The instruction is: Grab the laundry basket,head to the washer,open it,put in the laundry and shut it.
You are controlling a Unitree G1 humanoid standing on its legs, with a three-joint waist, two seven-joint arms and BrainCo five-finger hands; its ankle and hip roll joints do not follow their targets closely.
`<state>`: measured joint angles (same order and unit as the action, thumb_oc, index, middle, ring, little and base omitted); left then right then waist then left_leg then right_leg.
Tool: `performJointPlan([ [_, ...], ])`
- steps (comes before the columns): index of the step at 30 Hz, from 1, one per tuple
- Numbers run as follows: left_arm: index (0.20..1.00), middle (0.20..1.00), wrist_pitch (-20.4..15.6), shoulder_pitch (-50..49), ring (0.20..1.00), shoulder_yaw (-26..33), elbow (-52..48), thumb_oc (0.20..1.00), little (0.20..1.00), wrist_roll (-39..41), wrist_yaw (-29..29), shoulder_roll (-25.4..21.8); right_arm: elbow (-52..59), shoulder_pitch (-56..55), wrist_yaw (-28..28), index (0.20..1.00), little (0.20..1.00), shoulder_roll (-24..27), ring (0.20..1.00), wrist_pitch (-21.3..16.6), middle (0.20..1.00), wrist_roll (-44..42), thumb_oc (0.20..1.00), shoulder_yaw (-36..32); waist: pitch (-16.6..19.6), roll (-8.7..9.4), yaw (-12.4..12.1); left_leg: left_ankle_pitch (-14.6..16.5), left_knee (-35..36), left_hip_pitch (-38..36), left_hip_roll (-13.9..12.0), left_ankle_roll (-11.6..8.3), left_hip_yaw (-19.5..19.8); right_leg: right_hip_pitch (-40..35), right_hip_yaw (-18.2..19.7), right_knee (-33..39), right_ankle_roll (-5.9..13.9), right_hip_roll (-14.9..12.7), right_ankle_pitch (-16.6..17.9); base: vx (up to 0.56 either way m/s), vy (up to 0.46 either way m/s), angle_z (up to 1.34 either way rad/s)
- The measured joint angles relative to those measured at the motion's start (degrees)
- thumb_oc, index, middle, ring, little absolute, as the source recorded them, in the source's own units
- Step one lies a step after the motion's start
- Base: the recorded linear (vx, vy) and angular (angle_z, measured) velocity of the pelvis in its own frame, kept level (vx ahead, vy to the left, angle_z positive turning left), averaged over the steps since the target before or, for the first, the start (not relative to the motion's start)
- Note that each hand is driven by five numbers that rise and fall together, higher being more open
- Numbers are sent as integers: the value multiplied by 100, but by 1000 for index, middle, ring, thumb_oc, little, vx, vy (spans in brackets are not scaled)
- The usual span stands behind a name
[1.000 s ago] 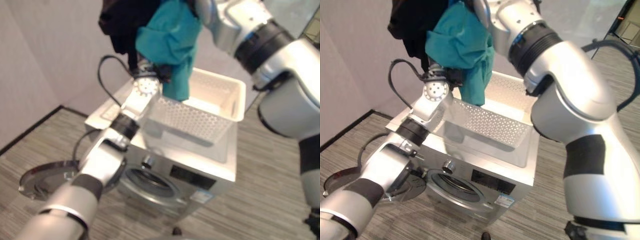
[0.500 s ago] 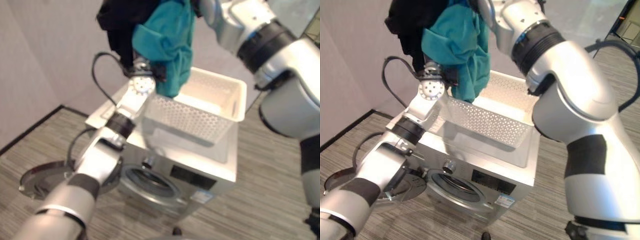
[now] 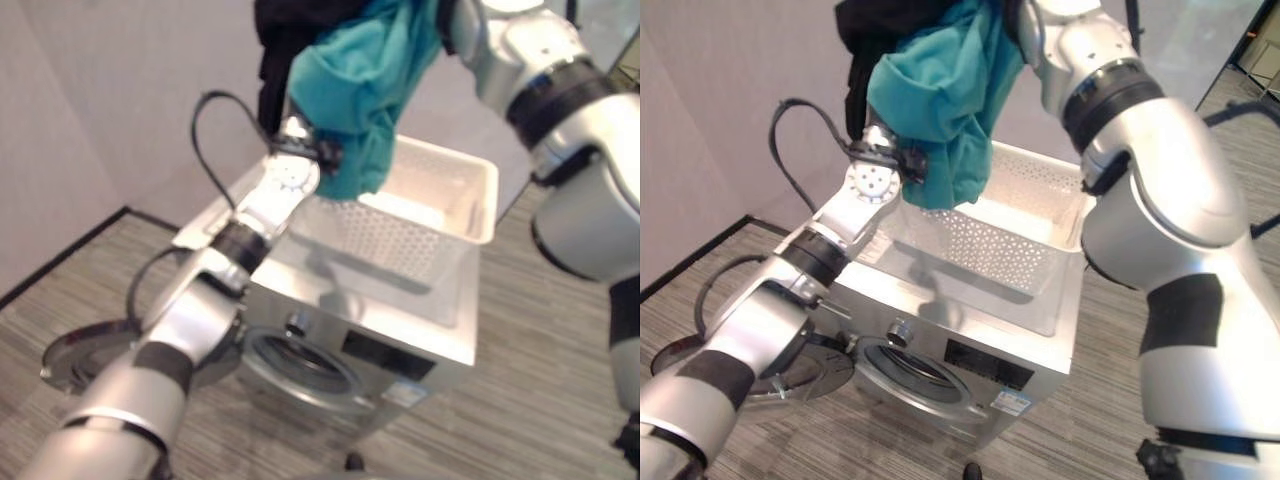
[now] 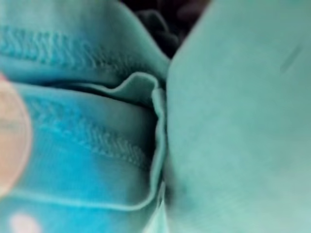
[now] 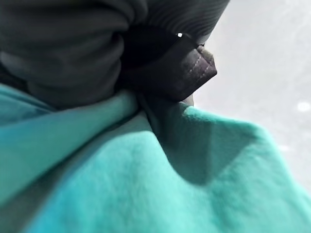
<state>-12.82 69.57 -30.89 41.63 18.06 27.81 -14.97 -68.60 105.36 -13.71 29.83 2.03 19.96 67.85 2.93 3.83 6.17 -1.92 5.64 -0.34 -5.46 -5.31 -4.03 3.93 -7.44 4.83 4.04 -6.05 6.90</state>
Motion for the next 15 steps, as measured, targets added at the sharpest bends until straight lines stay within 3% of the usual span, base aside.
performJointPlan([
  [12, 200, 200, 70, 61, 200, -4, 89, 200, 200, -1, -52, -126, 24, -278, 186, 200, 200, -3, 200, -52, 200, -944, 200, -502, -12, -23, -12, 0, 0, -4, 0, 0, -2, -5, -6, 0, -1, 0, 1, 0, 0, 0],
  [14, 200, 200, 70, 103, 200, -4, 162, 200, 200, 0, -52, -125, 23, -278, 203, 313, 313, -4, 313, -52, 313, -1119, 313, -600, -12, -25, -13, 0, 0, -4, 0, 0, -1, -7, -7, 0, -1, 0, 1, 0, 0, 0],
  [15, 200, 200, 70, 122, 200, -4, 200, 200, 200, 4, -52, -125, 22, -278, 213, 595, 595, -14, 595, -52, 595, -1145, 595, -668, -13, -26, -14, -1, 0, -4, 0, 0, -1, -7, -7, 0, -1, 0, 1, 0, 0, 0],
])
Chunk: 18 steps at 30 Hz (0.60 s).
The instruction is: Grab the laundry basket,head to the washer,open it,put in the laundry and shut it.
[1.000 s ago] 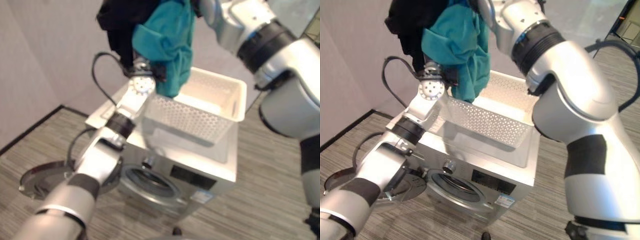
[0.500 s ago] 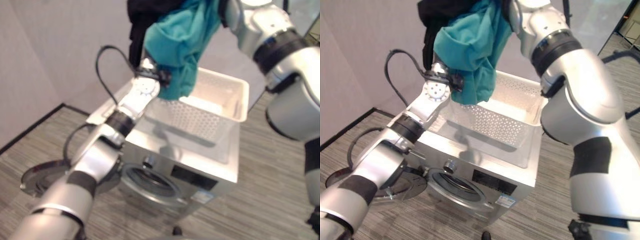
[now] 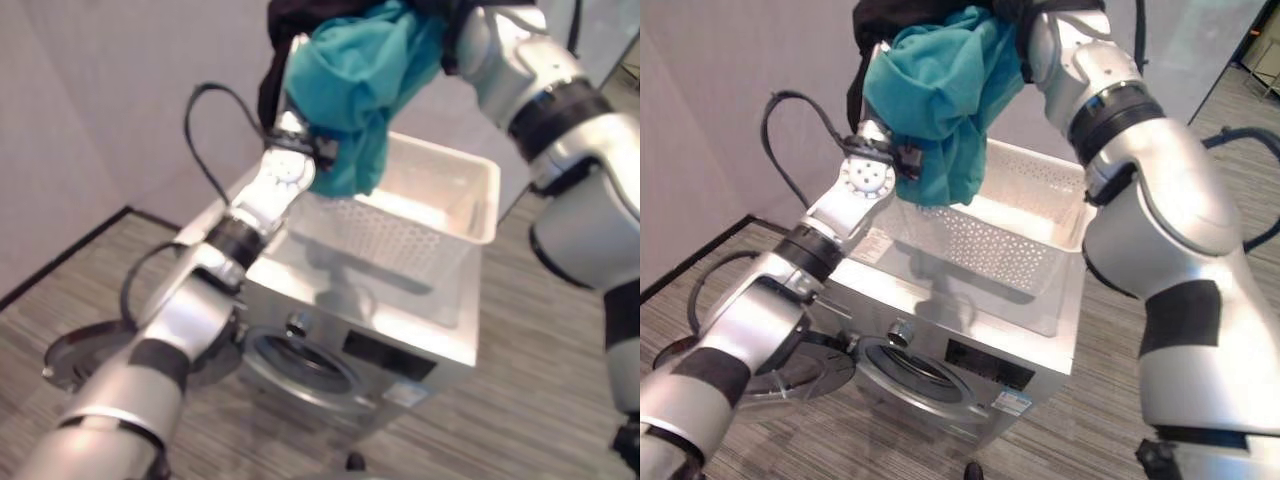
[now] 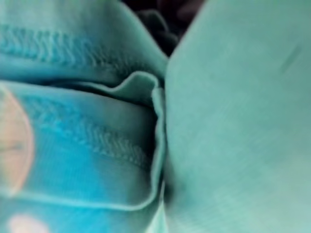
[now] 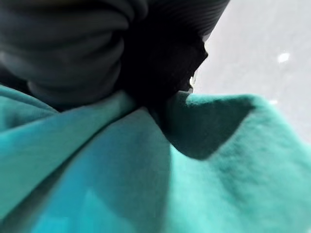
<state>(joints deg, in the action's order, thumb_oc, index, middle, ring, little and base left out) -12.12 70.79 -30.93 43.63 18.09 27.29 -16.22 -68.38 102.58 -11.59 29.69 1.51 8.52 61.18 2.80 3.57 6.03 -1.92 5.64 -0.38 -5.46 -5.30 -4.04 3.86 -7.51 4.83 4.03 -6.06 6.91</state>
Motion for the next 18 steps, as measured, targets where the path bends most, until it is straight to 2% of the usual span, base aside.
performJointPlan([
  [1, 200, 200, 0, 6, 200, 0, 5, 200, 200, 1, 0, 0, 0, 1, 3, 1000, 1000, -1, 1000, 1, 1000, -28, 1000, -28, 0, 0, -1, 0, 0, 0, 0, 0, 0, 0, 0, 0, 0, 0, 0, 0, 0, 0],
  [18, 200, 200, 6, 6, 200, -27, 307, 200, 200, 122, -20, 2, -39, 10, 3, 1000, 1000, 30, 1000, 5, 1000, -1122, 1000, -454, 4, -11, -4, 0, 0, -78, -3, 1, 25, -91, -31, 2, -2, -1, -2, 0, 0, 0],
])
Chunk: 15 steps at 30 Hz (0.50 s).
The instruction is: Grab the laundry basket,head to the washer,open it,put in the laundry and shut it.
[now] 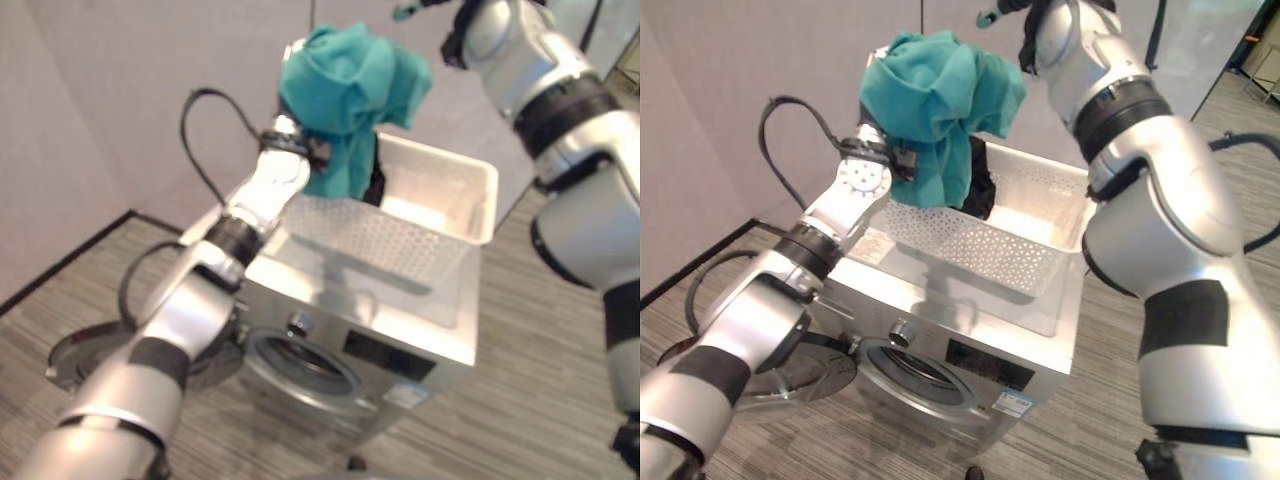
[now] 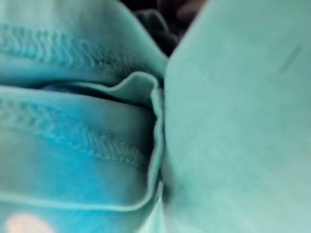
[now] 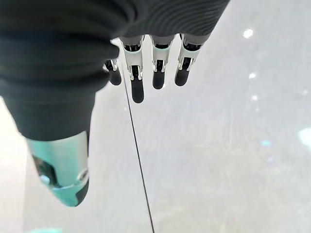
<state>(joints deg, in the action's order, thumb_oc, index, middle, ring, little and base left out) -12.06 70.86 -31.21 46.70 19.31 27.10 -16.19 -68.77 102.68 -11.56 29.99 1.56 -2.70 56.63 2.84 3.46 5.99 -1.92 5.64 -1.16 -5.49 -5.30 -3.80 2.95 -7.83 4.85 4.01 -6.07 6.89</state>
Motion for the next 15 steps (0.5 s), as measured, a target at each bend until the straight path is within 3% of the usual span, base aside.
performJointPlan([
  [11, 200, 200, 21, 1, 200, -1, 11, 200, 200, 2, -47, 15, 12, 5, 1, 1000, 1000, 102, 1000, 0, 1000, -200, 1000, -3, 5, -9, -2, 0, 0, 1, 0, 0, 41, -9, -21, 0, 0, -1, 0, 0, 0, 0],
  [15, 200, 200, 66, 100, 200, -8, -13, 200, 200, -8, -96, -175, 107, 135, -126, 1000, 1000, 282, 1000, -7, 1000, -203, 1000, -15, 9, -16, -13, 0, 0, 2, 0, 0, 41, -8, -21, 1, -1, -2, -1, 0, 0, 0],
])
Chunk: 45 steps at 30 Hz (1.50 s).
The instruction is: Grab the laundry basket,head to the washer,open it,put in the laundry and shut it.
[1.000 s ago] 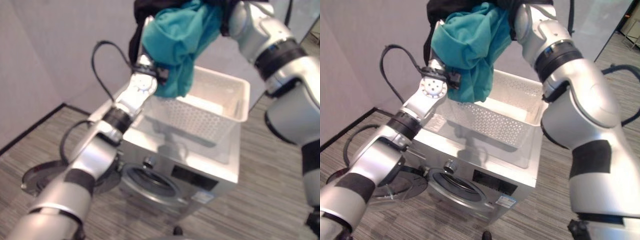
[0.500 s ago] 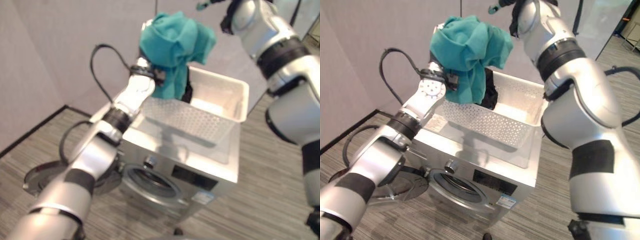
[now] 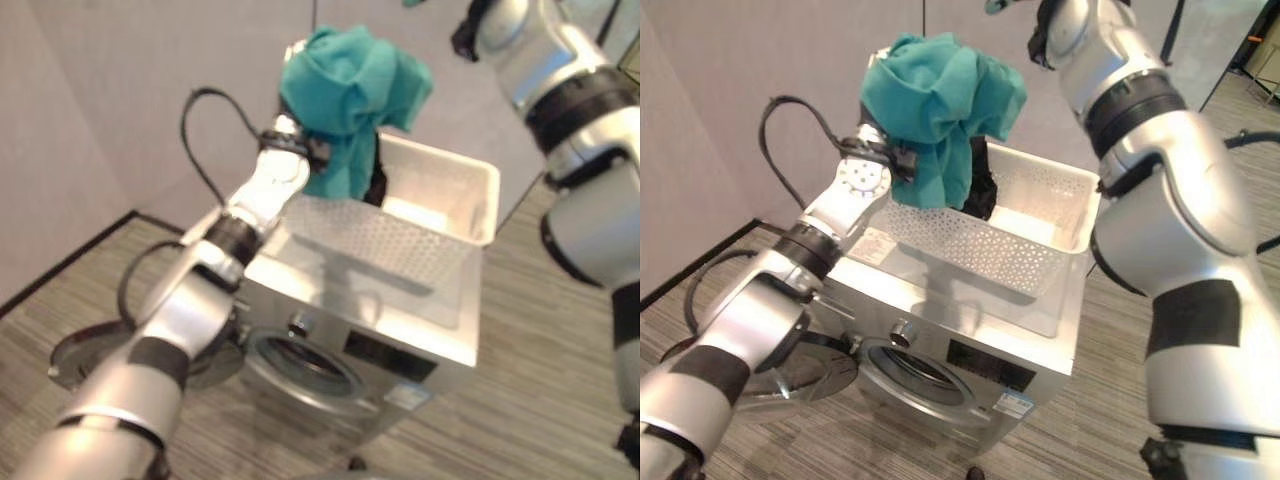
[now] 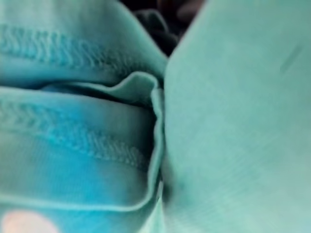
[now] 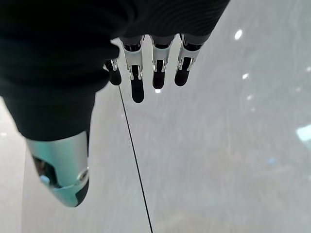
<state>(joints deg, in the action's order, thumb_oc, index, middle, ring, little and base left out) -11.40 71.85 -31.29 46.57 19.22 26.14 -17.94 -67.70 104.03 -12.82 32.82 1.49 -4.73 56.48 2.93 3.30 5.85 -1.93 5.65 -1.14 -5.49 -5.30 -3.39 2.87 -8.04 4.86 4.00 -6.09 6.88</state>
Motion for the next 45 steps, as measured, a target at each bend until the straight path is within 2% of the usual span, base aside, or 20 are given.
performJointPlan([
  [5, 200, 200, -11, 32, 200, 225, -929, 200, 200, -170, 153, -727, 1094, 7, -391, 1000, 1000, 695, 1000, -128, 1000, 9, 1000, -103, -20, -37, 0, 1, 2, 5, 0, 1, -1, 3, -3, 2, -8, 0, -8, 0, 0, 0],
  [9, 200, 200, -71, 30, 200, 672, -1620, 200, 200, -373, 357, -1237, 1838, -22, -676, 1000, 1000, 1162, 1000, -172, 1000, 39, 1000, -497, -28, -113, -17, 1, 2, 1, 0, 1, -19, 1, 5, 3, -8, 2, -9, 0, 0, 0],
  [12, 200, 200, -109, -26, 200, 1010, -2203, 200, 200, -614, 460, -1569, 2618, -295, -835, 1000, 1000, 1564, 1000, -186, 1000, 365, 1000, -900, -36, -144, -28, 2, 3, -7, 0, 2, -51, 7, 33, 4, -7, 4, -8, 1, 9, -5],
  [13, 200, 200, -141, -160, 200, 1285, -2704, 200, 200, -815, 531, -1815, 3220, -642, -885, 1000, 1000, 1870, 1000, -155, 1000, 667, 1000, -1290, -32, -166, -46, 6, 4, -31, 1, 6, -68, -7, 51, 5, -7, 9, -9, -2, 17, -5],
  [18, 200, 200, -390, -1321, 200, 2338, -4025, 200, 200, -1305, 635, -2359, 4802, -2340, -1207, 1000, 1000, 2745, 1000, -228, 1000, 1417, 1000, -2724, -17, -367, -170, 52, 8, -123, 6, 43, -80, -87, 71, 42, 7, 7, -26, -6, 10, -2],
  [20, 200, 200, -411, -1704, 200, 2595, -4177, 200, 200, -1421, 627, -2419, 4976, -2876, -1229, 1000, 1000, 2915, 1000, -182, 1000, 1644, 1000, -3146, 3, -433, -255, 55, 7, -113, 4, 49, -82, -82, 65, 40, 9, 8, -28, 0, 0, 0],
  [21, 200, 200, -430, -2365, 200, 3047, -4564, 200, 200, -1521, 623, -2459, 5590, -3752, -1273, 1000, 1000, 3063, 1000, -172, 1000, 1883, 1000, -3994, 0, -500, -257, 62, 14, -104, 2, 56, -79, -74, 73, 44, 14, 8, -50, -51, 19, 1],
  [22, 200, 200, -458, -2680, 200, 3263, -4640, 200, 200, -1545, 636, -2440, 5730, -4029, -1338, 1000, 1000, 3097, 1000, -190, 1000, 1984, 1000, -4191, -8, -542, -252, 64, 21, -110, 3, 53, -75, -77, 79, 43, 7, 8, -55, 0, 0, 0],
  [23, 200, 200, -455, -2974, 200, 3470, -4711, 200, 200, -1576, 629, -2407, 5891, -4389, -1342, 1000, 1000, 3115, 1000, -191, 1000, 2084, 1000, -4502, -2, -572, -279, 62, 8, -102, 9, 54, -77, -70, 78, 35, 9, 9, -52, 0, 0, 0],
  [27, 200, 200, -428, -4979, 200, 4526, -5368, 200, 200, -1628, 568, -2212, 7309, -7238, -1441, 1000, 1000, 3002, 1000, -249, 1000, 2398, 1000, -6772, -42, -610, -273, 61, 6, -90, -6, 40, -70, -61, 54, 21, 8, 28, -57, -30, 35, 0],
  [29, 200, 200, -477, -6152, 200, 5157, -5786, 200, 200, -1682, 481, -1600, 8093, -8751, -1435, 1000, 1000, 2537, 1000, -322, 1000, 2733, 1000, -7772, -66, -586, -266, 72, 7, -99, 2, 35, -67, -67, 59, 5, 12, 23, -59, 24, 11, -1],
  [30, 200, 200, -440, -6476, 200, 5299, -5818, 200, 200, -1677, 447, -1332, 8298, -9226, -1421, 1000, 1000, 2306, 1000, -339, 1000, 2794, 1000, -8032, -83, -560, -270, 79, 8, -105, 8, 38, -66, -77, 60, 6, 14, 14, -62, -3, 39, 1],
  [32, 200, 200, -403, -6913, 200, 5407, -5843, 200, 200, -1671, 238, -1073, 8289, -9701, -1329, 1000, 1000, 1728, 1000, -373, 1000, 3150, 1000, -8288, -192, -374, -290, 112, 7, -143, 12, 76, -56, -122, 49, 1, 24, 3, -90, -23, 39, 4],
  [35, 200, 200, -413, -7043, 200, 5382, -5871, 200, 200, -1644, 89, -1004, 8209, -9901, -1277, 1000, 1000, 1558, 1000, -364, 1000, 3366, 1000, -8387, -225, -196, -318, 110, -8, -70, 34, 77, -63, -59, 64, -12, 72, -11, -95, -19, 46, 3],
  [37, 200, 200, -434, -7361, 200, 5343, -6082, 200, 200, -1492, -126, -789, 8248, -10140, -1271, 1000, 1000, 1336, 1000, -353, 1000, 3647, 1000, -8613, -227, -66, -376, 133, -14, -93, 52, 107, -59, -90, 72, -8, 103, -42, -125, -57, 74, 3],
  [41, 200, 200, -424, -7571, 200, 5190, -6077, 200, 200, -1271, -311, -455, 8258, -10638, -1272, 1000, 1000, 994, 1000, -249, 1000, 3858, 1000, -8970, -222, -7, -411, 149, -25, -89, 115, 135, -36, -110, 57, -7, 99, -100, -115, -30, 61, 4],
  [44, 200, 200, -374, -7611, 200, 5082, -6051, 200, 200, -1170, -493, -413, 8239, -10993, -1230, 1000, 1000, 887, 1000, -121, 1000, 3862, 1000, -9115, -233, 19, -374, 155, -58, -91, 160, 138, -22, -134, 41, -8, 130, -135, -102, -38, 110, 5],
  [45, 200, 200, -373, -7603, 200, 4978, -6055, 200, 200, -1163, -589, -413, 8198, -11501, -1183, 1000, 1000, 840, 1000, -85, 1000, 3864, 1000, -9402, -253, 52, -348, 161, -65, -85, 191, 146, 40, -164, -27, -10, 154, -167, -120, -47, 144, 21],
])
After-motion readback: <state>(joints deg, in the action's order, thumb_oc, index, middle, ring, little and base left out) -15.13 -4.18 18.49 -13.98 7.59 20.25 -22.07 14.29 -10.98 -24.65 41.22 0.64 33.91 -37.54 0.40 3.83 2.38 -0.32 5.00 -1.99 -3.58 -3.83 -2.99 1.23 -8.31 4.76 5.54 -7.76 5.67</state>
